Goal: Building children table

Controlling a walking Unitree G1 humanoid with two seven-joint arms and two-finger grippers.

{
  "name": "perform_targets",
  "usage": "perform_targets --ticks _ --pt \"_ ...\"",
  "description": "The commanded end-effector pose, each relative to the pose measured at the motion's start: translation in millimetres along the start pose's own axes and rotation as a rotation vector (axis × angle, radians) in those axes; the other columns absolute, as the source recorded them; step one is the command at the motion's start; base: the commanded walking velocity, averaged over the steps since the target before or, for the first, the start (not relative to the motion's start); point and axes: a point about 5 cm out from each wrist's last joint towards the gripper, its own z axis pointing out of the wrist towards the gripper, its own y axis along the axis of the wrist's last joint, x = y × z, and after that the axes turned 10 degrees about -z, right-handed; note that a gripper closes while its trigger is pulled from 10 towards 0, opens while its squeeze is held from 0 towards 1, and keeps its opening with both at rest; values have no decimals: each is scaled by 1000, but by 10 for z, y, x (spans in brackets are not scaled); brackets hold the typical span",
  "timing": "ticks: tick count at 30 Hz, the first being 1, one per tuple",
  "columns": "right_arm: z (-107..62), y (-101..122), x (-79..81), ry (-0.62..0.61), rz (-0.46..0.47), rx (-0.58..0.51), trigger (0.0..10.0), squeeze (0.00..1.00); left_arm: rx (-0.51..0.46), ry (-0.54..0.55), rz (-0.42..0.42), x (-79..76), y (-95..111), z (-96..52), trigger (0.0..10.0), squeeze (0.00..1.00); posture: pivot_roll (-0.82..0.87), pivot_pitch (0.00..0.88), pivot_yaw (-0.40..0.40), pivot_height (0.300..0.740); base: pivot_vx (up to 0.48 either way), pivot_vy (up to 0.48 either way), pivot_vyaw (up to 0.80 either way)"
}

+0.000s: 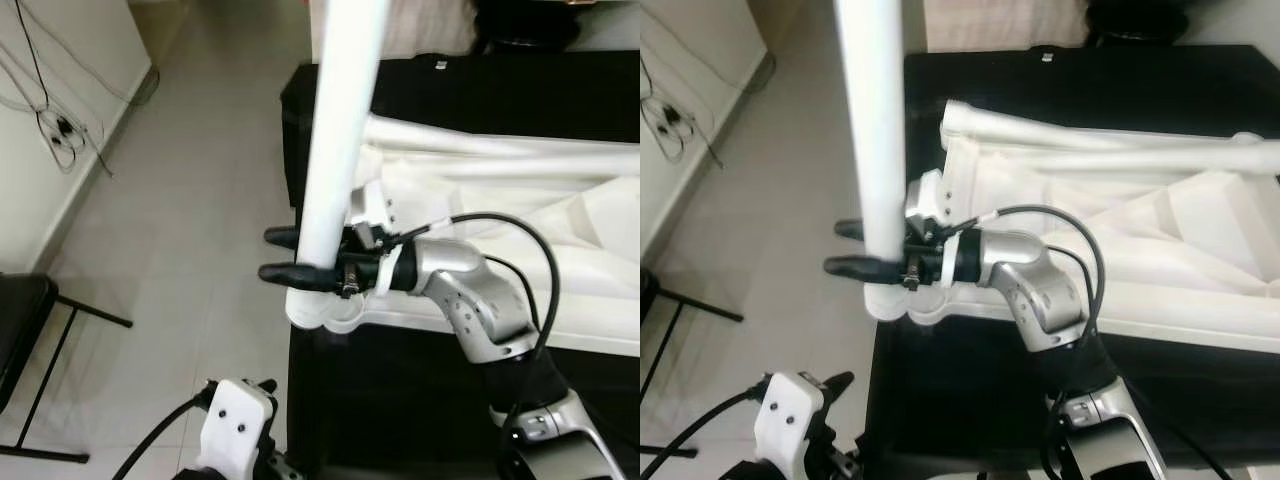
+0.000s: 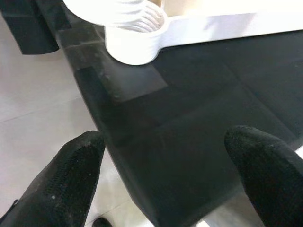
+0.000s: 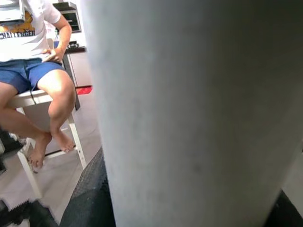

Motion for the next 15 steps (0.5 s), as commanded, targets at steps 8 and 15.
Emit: perform_targets --ticks 8,15 --pt "-261 100 -282 0 -103 2 10000 0 -33 -22 87 24 66 -18 10000 0 57 311 54 740 0 0 0" --pt "-324 220 -190 204 -139 7 10000 0 -64 -12 102 42 122 -60 10000 0 74 339 68 740 0 0 0"
